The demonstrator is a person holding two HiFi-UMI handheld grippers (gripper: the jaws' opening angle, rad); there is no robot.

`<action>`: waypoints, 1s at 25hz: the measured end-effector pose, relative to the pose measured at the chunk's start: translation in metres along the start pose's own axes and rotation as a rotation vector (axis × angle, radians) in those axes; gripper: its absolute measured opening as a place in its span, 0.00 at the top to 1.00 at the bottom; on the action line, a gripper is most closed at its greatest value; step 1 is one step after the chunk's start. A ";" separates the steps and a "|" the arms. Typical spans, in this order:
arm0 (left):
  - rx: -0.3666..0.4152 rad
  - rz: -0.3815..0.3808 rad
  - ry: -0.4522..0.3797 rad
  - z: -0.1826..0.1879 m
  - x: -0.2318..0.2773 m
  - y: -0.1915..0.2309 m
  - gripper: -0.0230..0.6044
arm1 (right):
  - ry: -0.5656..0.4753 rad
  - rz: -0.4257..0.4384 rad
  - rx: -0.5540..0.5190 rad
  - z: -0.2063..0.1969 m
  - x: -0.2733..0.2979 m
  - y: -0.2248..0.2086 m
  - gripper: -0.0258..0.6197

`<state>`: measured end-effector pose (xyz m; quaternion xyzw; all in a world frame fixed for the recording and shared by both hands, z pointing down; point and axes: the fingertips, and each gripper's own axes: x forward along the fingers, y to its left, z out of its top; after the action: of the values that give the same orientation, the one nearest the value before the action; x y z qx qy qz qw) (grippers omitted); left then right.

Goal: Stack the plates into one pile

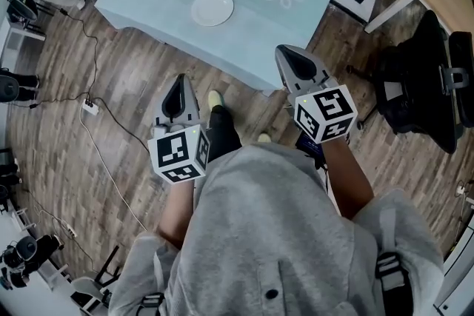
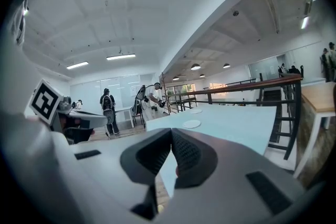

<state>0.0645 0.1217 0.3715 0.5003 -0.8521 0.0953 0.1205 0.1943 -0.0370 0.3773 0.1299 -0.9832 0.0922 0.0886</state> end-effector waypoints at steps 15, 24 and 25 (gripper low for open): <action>-0.009 -0.087 0.026 0.022 0.104 0.074 0.94 | 0.071 -0.067 -0.001 0.017 0.111 -0.015 0.92; -0.011 -0.150 0.036 0.038 0.156 0.116 0.94 | 0.097 -0.118 0.000 0.029 0.170 -0.013 0.92; -0.011 -0.155 0.038 0.039 0.161 0.122 0.94 | 0.100 -0.124 0.002 0.030 0.178 -0.013 0.92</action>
<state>-0.1224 0.0355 0.3778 0.5621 -0.8090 0.0907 0.1464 0.0245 -0.0980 0.3855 0.1860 -0.9676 0.0937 0.1430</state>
